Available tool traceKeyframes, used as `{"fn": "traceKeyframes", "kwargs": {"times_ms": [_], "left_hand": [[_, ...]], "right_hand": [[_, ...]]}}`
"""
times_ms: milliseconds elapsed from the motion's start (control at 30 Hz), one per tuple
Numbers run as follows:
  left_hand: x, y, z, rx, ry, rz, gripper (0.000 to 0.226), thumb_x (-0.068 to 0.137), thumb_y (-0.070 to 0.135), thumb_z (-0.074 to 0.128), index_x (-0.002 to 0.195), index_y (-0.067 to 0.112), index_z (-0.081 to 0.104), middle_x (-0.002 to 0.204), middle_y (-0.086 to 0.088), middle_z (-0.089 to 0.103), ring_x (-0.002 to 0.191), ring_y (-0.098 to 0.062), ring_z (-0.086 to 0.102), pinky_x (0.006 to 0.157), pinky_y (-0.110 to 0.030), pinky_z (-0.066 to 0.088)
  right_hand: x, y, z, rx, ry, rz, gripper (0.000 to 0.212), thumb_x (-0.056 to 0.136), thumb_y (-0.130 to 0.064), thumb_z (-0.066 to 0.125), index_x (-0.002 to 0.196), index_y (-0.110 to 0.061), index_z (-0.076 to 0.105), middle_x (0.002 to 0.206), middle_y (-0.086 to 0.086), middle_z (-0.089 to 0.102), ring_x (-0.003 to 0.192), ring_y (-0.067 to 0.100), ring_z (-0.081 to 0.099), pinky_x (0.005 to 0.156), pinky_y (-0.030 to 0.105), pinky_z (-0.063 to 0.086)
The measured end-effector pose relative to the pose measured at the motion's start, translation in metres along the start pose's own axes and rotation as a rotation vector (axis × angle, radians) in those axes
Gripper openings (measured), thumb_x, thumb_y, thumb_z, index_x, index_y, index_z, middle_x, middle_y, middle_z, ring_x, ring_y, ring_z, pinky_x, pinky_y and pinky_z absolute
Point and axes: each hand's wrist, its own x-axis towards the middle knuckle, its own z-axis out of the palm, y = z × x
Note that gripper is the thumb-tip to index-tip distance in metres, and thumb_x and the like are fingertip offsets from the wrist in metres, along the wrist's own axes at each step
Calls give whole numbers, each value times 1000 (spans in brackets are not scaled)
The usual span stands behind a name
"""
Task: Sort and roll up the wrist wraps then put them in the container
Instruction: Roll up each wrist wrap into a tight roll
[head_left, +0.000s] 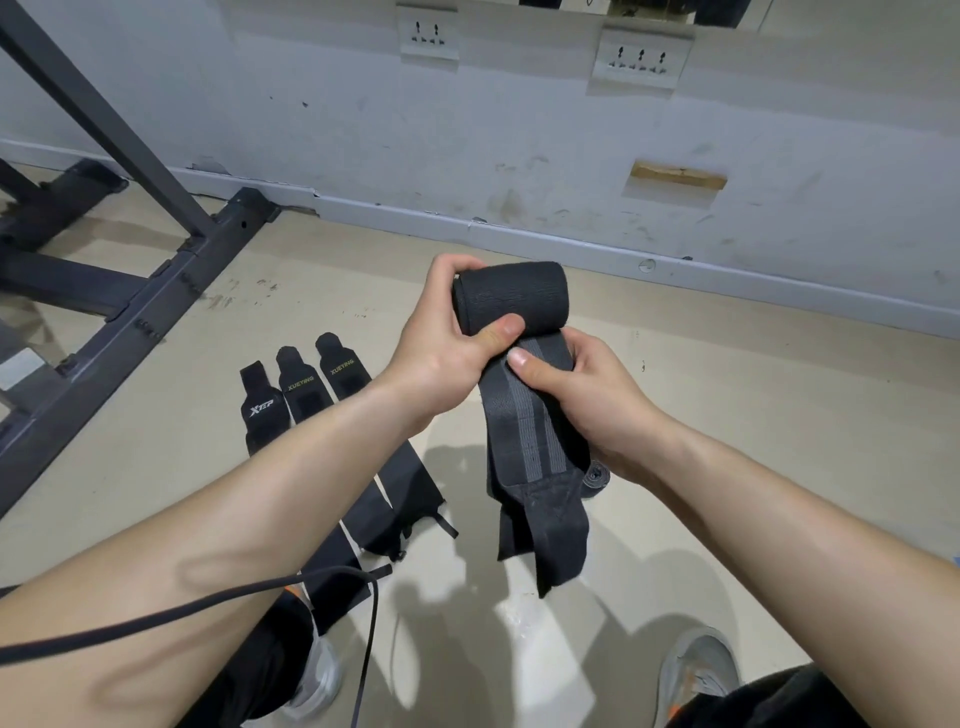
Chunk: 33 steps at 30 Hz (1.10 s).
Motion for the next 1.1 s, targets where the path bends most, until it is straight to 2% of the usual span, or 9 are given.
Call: {"fn": "traceKeyframes", "kwargs": {"times_ms": [100,200,267,500,633,667,867,1033,1100], "left_hand": [[-2,-2,1,88,-5,82,45,79,31,75,114,38,48,110,-3,68,104,-27,68,94,-54,54],[-3,-4,4,146,-37,158,49,78,26,75,117,37,47,106,-3,68,101,-26,67,92,-53,54],[-5,-6,8,178,-66,186,52,76,23,76,117,38,48,105,3,66,100,-23,65,91,-51,54],[-8,-3,11,3,-118,-64,60,82,3,82,129,27,54,111,2,65,95,-9,68,88,-38,61],[-13,12,14,-348,-210,-405,25,98,32,66,115,15,70,97,-1,78,96,-19,75,88,-38,62],[-12,13,14,-363,-215,-432,31,99,42,62,109,15,74,94,0,79,97,-20,76,88,-38,62],[-7,5,14,-371,-65,-402,43,96,33,69,124,0,66,105,-11,77,94,-24,77,77,-34,64],[-1,4,7,-275,-1,-293,48,90,22,78,132,20,56,115,-9,73,89,-21,75,77,-36,62],[-4,4,6,-195,-46,-244,48,88,18,79,129,27,55,115,-7,68,91,-21,73,79,-36,62]], "right_hand": [[-1,-9,0,142,-11,79,31,101,-34,60,114,-9,71,105,6,78,97,20,75,88,35,58],[3,-13,-6,220,9,217,71,90,-74,51,124,-15,71,117,11,76,108,27,73,100,44,55],[4,-14,-8,181,46,251,81,83,-84,47,122,-18,72,114,11,77,106,28,74,101,48,55],[-1,-17,-7,108,126,189,52,98,-59,53,107,-13,76,100,11,79,95,28,77,92,43,59],[1,-16,-10,77,77,111,45,103,-47,53,109,-8,73,101,12,79,91,25,77,83,34,61],[0,-16,-10,69,65,113,43,103,-46,53,110,-8,73,101,11,79,89,23,76,81,33,61],[-3,-13,-3,75,94,135,50,98,-50,60,123,-7,66,110,13,77,99,26,75,95,43,58],[-5,-15,-2,110,72,232,53,94,-70,49,112,-27,74,104,6,79,100,28,76,101,53,54],[-5,-17,-4,131,57,261,64,90,-77,46,112,-23,75,101,10,79,95,29,77,95,49,59]]}}
